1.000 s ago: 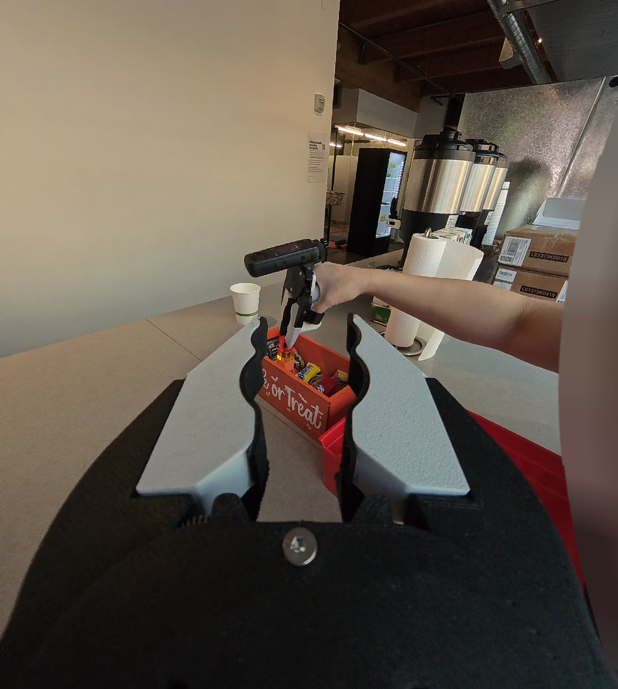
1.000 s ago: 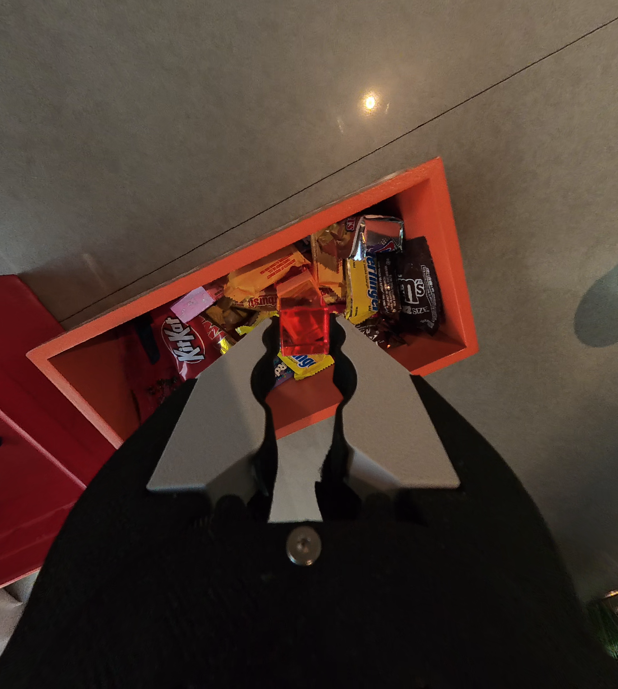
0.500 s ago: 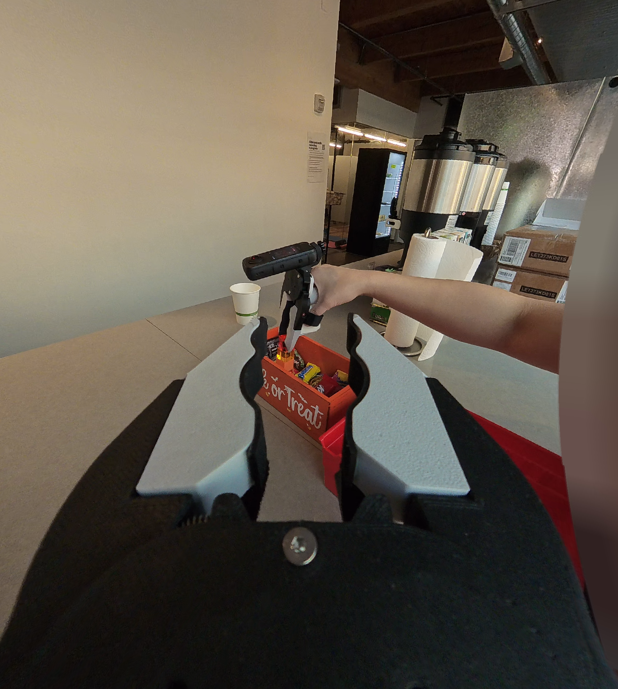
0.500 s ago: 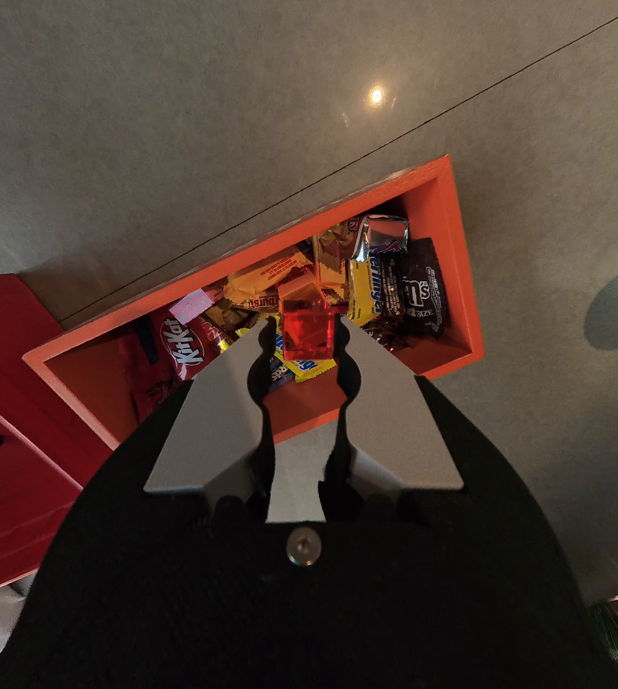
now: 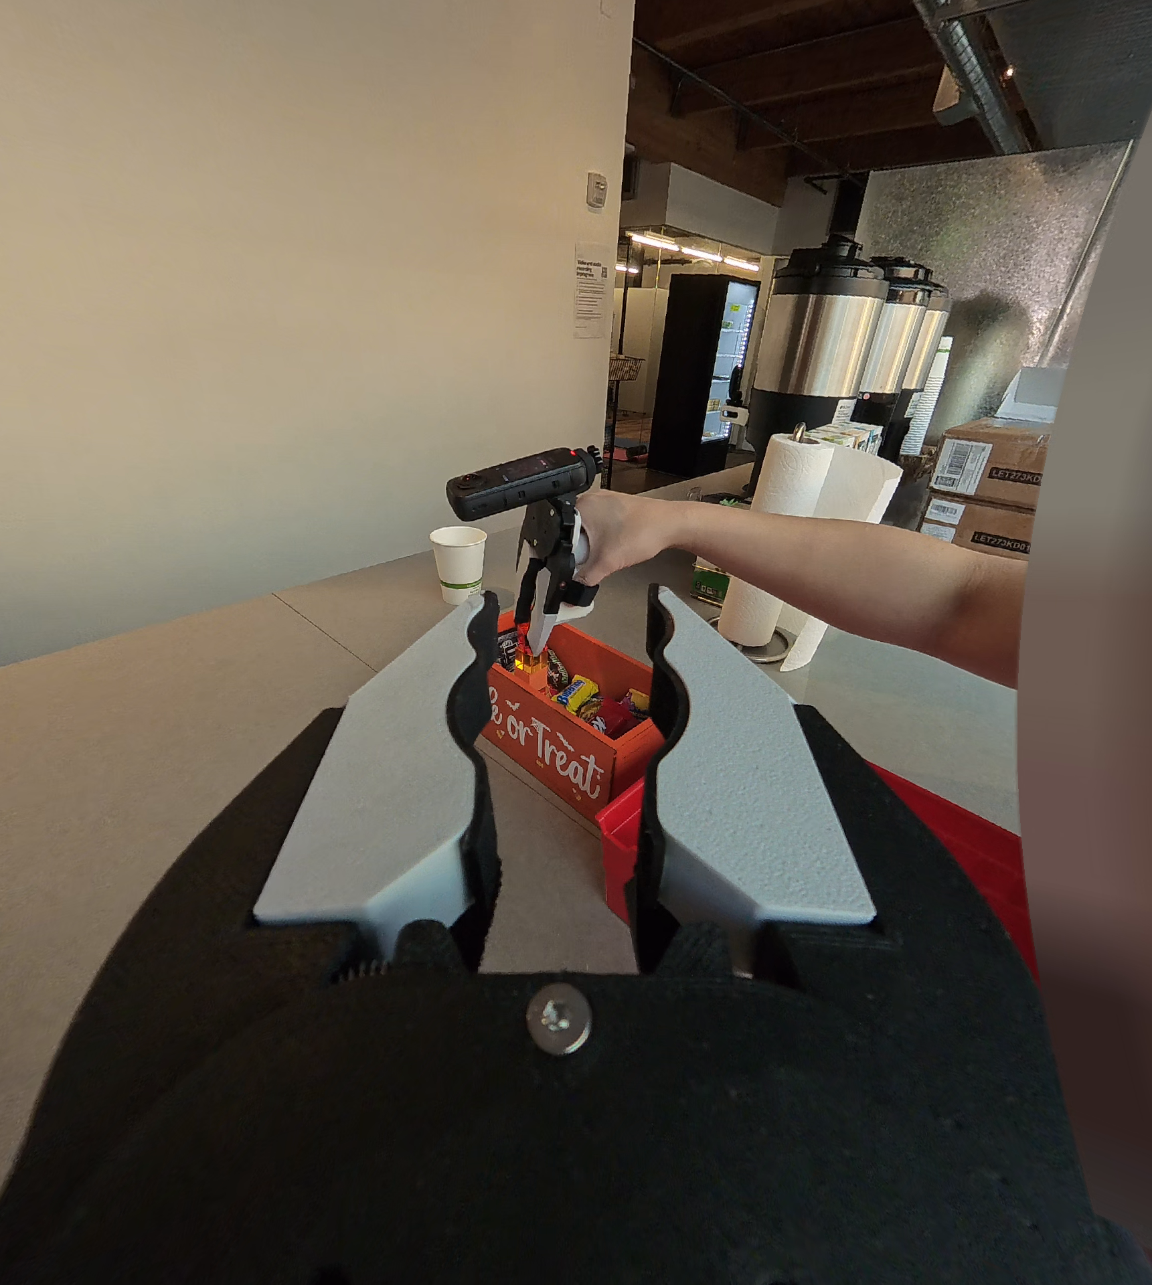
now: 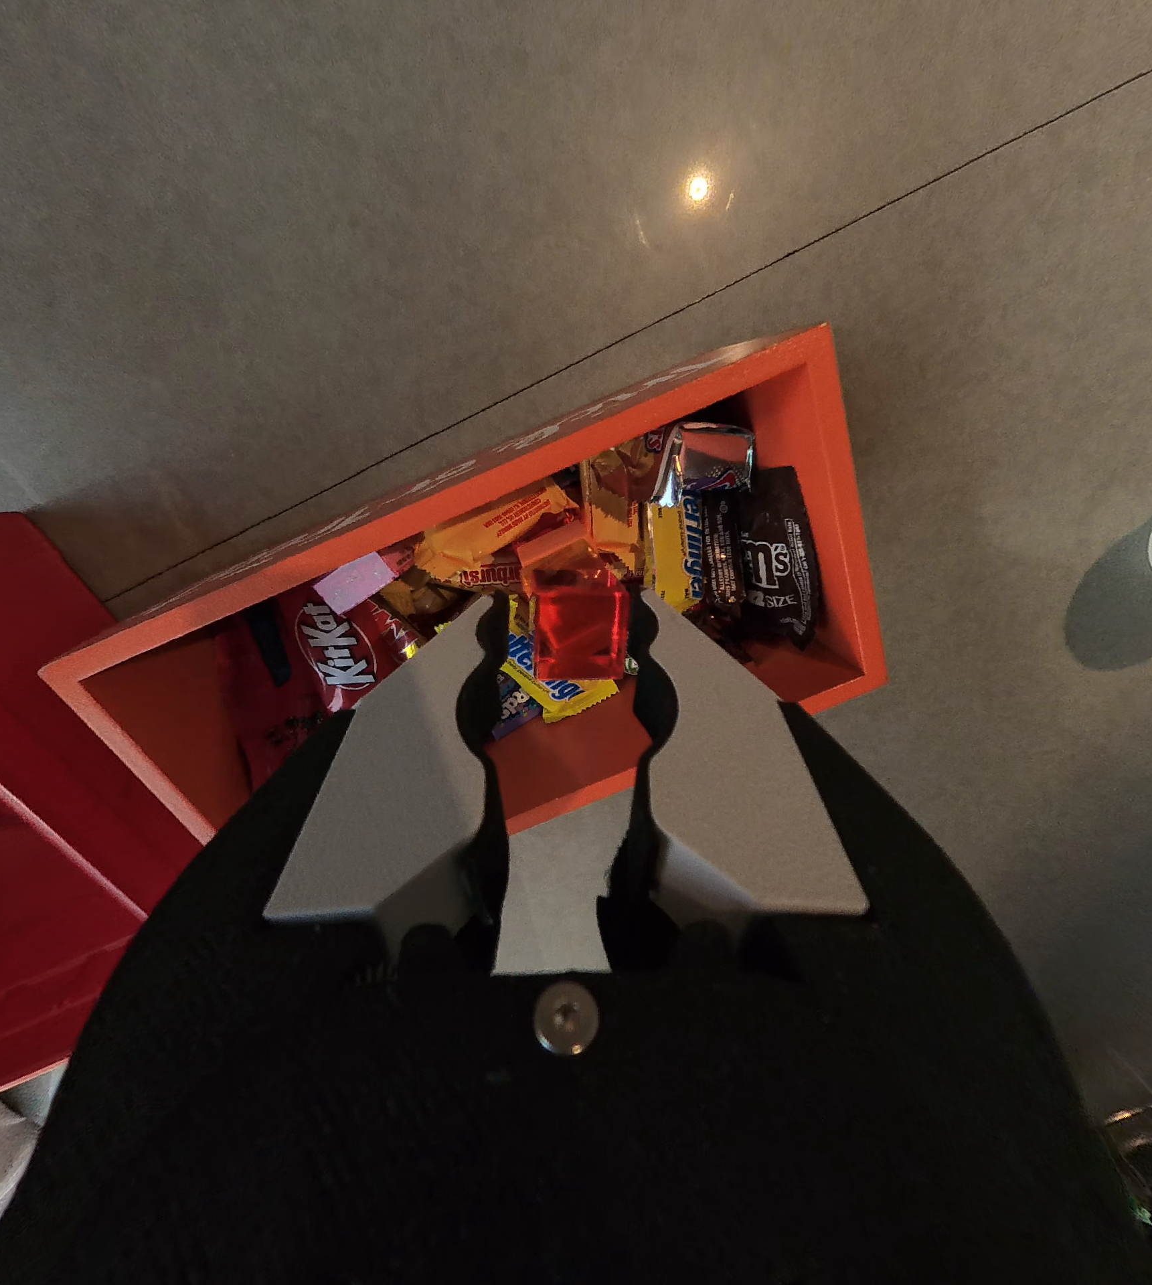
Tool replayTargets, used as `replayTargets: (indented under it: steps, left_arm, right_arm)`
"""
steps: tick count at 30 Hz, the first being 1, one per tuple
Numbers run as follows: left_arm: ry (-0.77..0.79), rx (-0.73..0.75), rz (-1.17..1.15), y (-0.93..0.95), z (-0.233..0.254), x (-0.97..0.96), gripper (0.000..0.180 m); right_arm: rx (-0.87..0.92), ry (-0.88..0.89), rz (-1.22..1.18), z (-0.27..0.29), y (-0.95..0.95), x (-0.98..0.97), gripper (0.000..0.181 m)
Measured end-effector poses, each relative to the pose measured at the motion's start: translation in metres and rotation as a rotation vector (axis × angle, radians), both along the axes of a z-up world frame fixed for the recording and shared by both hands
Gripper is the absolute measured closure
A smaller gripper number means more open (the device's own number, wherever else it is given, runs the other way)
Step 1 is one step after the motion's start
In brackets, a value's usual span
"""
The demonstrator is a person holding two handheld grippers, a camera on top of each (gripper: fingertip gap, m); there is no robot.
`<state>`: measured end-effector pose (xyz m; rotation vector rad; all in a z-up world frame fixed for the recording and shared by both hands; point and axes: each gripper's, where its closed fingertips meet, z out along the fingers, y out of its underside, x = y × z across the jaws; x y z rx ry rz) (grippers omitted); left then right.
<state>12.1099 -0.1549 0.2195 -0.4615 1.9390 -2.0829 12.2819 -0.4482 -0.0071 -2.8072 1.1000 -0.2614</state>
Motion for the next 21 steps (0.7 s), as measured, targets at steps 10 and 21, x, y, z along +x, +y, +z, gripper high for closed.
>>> replayTargets:
  steps: [10, 21]
  left_arm:
    - [-0.001, 0.0, -0.001, 0.0, 0.0, 0.0, 0.139]
    - [-0.001, -0.001, -0.007, -0.001, 0.0, -0.001, 0.138]
  right_arm:
    - [0.008, -0.015, -0.003, 0.009, -0.002, 0.002, 0.147]
    - [0.109, -0.252, 0.021, 0.065, 0.014, 0.005, 0.123]
